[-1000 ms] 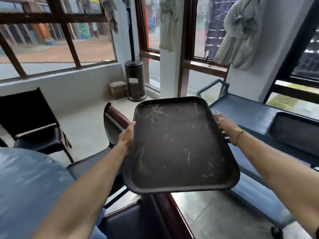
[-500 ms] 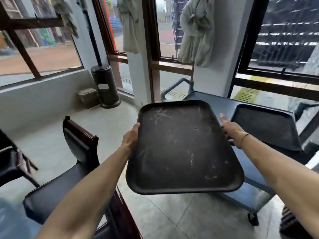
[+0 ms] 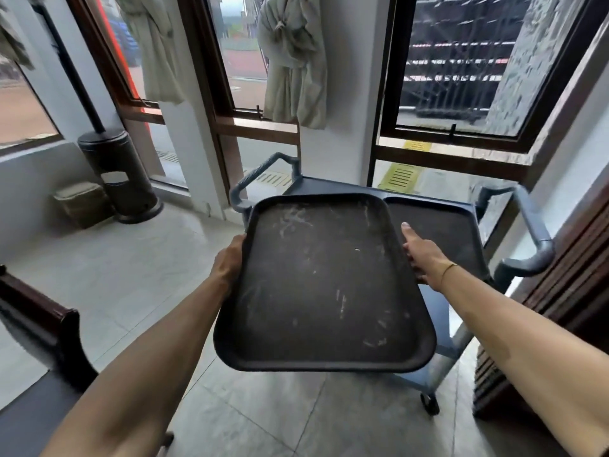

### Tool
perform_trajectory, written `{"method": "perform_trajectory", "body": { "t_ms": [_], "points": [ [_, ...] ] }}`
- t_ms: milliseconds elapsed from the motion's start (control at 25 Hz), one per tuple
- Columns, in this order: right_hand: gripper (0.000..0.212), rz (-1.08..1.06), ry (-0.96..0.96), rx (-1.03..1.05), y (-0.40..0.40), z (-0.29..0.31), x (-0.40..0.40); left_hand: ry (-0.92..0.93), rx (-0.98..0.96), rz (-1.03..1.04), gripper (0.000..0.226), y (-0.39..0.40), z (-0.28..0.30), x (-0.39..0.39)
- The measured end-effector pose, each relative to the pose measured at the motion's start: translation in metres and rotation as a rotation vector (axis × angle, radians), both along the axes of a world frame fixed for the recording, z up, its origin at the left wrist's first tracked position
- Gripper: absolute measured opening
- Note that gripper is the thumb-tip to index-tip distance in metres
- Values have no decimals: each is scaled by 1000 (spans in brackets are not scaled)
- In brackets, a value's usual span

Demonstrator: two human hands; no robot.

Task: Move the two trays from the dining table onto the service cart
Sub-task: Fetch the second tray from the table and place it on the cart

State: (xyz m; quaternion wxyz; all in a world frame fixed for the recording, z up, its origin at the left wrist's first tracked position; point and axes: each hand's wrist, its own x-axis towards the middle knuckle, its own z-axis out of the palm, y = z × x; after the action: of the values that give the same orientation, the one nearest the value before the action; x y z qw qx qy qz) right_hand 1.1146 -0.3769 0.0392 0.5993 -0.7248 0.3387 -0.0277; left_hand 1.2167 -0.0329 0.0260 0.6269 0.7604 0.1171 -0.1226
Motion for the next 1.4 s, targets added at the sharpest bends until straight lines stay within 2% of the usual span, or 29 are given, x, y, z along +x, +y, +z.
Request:
{"method": "perform_trajectory", "body": {
  "t_ms": [200, 560, 800, 960, 1120, 1240, 1400],
  "points": [
    [62, -14, 12, 40, -19, -5, 19, -11, -16, 0, 55, -19, 0, 23],
    [64, -42, -7, 11, -34, -9, 96, -20, 37, -53, 63, -34, -3, 119],
    [67, -54, 31, 22, -35, -21, 190, -4, 24, -137, 52, -36, 0, 215],
    [85, -56, 85, 21, -31, -27, 246, 67, 114, -241, 63, -33, -1, 276],
    [88, -65, 125, 57, -30, -34, 289, 148, 129, -299, 74, -36, -6, 332],
    [82, -93, 138, 64, -38, -44, 318, 158, 180, -333, 74, -42, -18, 370],
    [60, -128, 147, 67, -50, -52, 362, 161, 223, -340, 75, -55, -33, 416]
  ]
}}
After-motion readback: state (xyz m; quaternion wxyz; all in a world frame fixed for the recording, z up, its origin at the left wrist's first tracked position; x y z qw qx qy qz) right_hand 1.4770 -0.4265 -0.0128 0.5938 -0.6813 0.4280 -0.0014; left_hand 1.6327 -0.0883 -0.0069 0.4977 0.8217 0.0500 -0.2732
